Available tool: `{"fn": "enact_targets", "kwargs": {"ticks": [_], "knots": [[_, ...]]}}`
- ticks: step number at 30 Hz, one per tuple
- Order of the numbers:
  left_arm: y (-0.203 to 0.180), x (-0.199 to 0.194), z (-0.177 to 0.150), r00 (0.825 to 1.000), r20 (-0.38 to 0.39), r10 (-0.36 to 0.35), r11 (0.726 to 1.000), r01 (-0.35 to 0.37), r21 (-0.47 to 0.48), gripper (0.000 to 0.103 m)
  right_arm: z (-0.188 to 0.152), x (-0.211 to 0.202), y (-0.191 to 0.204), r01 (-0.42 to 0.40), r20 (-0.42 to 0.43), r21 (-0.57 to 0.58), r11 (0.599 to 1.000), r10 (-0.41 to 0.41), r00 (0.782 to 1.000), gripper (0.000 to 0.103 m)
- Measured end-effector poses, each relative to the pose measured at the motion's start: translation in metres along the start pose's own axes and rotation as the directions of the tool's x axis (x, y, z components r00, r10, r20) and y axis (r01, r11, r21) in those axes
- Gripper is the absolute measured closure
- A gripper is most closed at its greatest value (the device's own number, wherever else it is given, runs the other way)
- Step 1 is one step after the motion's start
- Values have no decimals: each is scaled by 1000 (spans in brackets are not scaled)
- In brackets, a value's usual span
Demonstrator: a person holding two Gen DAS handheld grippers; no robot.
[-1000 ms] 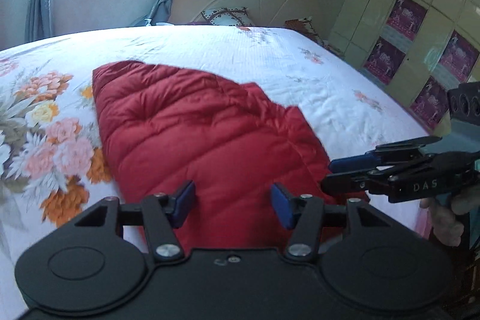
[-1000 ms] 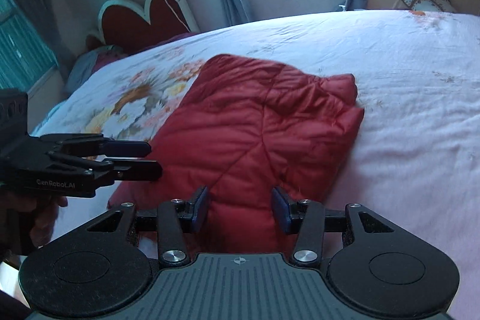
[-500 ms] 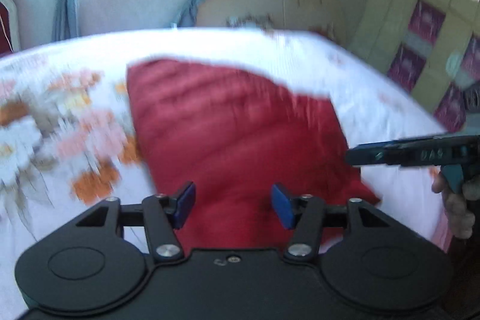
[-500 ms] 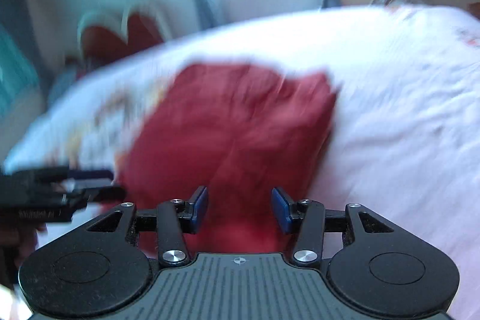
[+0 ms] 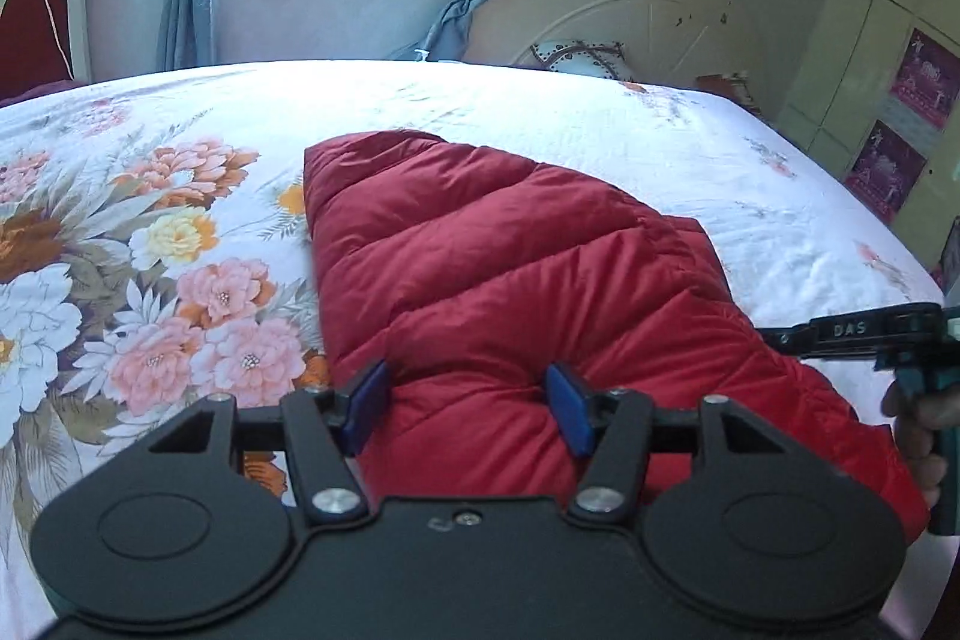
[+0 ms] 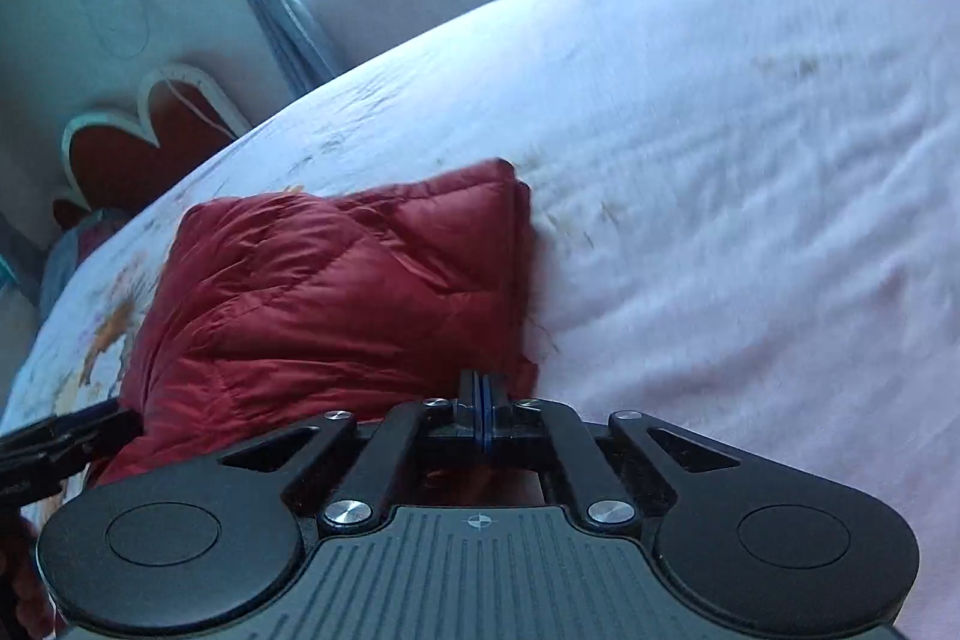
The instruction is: Fold large clothes
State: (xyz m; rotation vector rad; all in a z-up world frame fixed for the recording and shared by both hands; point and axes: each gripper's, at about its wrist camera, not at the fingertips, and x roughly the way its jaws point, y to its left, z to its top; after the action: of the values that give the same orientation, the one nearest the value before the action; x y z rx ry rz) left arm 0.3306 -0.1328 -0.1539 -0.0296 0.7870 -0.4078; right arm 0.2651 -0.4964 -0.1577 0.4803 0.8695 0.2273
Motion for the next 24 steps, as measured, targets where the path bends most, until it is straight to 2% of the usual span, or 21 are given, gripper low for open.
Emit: {"fn": "enact_targets", "kwargs": {"ticks": [5, 8, 10, 12, 16, 20, 22, 23, 24], "knots": [[-6, -4, 2, 999, -20, 30, 999, -29, 26, 45, 2, -12, -7, -20, -7, -5, 1000, 20, 1000, 103], [-10, -12, 6, 998, -7, 67, 997, -67, 46, 39, 5, -35, -7, -37, 42, 5, 999, 37, 998, 103], [-13, -18, 6, 997, 24, 74, 995, -76, 62, 30, 5, -51, -5, -85, 81, 26, 996, 83, 993, 103], [-17, -17, 4, 997, 22, 76, 994, -78, 74, 29, 0, -48, 0, -104, 67, 6, 995, 104, 992, 103], [-18, -11, -2, 997, -4, 80, 995, -79, 53, 29, -13, -21, 1, -54, -17, -1, 999, 54, 998, 103], [-16, -13, -2, 996, 0, 88, 995, -88, 56, 29, -13, -30, 1, -42, -9, 5, 999, 42, 999, 103], [-15, -19, -2, 997, 18, 75, 996, -76, 51, 27, -8, -41, -3, -51, 27, 41, 998, 50, 998, 103], [-15, -23, -3, 997, 29, 70, 996, -71, 49, 20, -7, -47, -7, -62, 40, 68, 996, 60, 997, 96], [-14, -26, -4, 997, 41, 70, 996, -71, 44, 15, -7, -52, -12, -68, 46, 96, 993, 64, 997, 80]]}}
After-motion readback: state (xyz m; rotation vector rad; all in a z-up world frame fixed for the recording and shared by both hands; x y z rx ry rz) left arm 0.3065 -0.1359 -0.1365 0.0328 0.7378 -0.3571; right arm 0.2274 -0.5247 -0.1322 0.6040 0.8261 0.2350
